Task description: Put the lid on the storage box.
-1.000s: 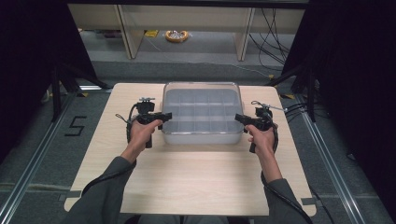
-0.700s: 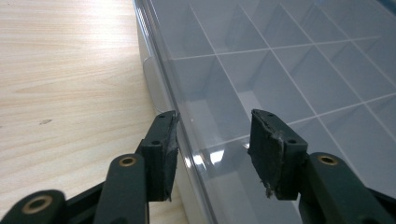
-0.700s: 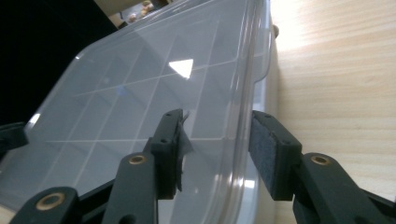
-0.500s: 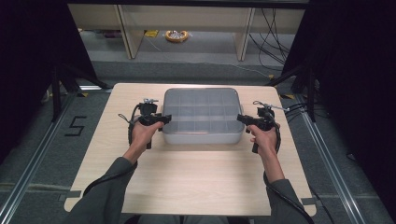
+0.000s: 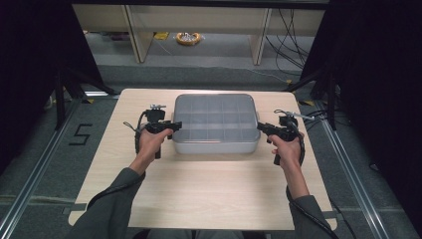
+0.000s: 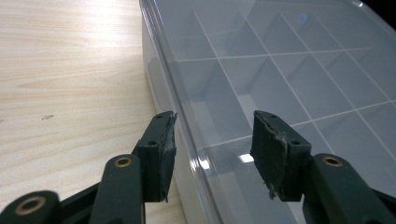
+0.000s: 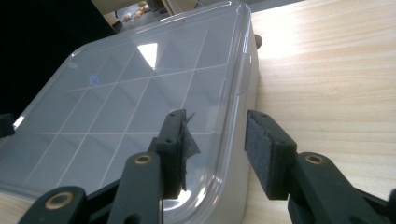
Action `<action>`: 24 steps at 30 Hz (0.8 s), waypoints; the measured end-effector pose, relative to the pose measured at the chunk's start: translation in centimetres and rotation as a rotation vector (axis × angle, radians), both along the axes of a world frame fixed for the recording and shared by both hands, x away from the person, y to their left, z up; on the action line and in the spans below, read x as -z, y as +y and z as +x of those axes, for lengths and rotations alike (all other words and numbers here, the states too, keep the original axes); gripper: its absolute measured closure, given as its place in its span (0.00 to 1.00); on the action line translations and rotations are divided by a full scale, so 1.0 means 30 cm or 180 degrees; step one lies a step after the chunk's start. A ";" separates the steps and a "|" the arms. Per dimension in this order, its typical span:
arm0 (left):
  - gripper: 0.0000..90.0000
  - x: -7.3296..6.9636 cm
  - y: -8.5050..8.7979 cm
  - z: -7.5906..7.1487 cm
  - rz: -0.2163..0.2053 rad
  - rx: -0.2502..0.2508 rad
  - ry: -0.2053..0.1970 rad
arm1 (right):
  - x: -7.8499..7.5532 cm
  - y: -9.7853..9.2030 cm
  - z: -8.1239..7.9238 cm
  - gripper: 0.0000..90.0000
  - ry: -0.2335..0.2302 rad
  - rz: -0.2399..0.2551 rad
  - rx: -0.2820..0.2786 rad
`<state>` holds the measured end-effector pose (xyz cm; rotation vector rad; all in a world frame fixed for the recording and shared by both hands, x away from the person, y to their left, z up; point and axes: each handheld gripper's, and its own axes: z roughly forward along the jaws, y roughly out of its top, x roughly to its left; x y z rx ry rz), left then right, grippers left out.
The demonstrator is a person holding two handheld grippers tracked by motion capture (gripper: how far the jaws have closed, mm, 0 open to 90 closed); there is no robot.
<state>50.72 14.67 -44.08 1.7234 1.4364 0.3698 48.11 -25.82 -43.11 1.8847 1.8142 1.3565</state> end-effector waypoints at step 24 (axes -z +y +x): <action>0.45 -0.040 0.076 -0.099 -0.0214 0.0234 -0.0016 | 0.005 0.005 -0.070 0.56 -0.0511 -0.0249 -0.0292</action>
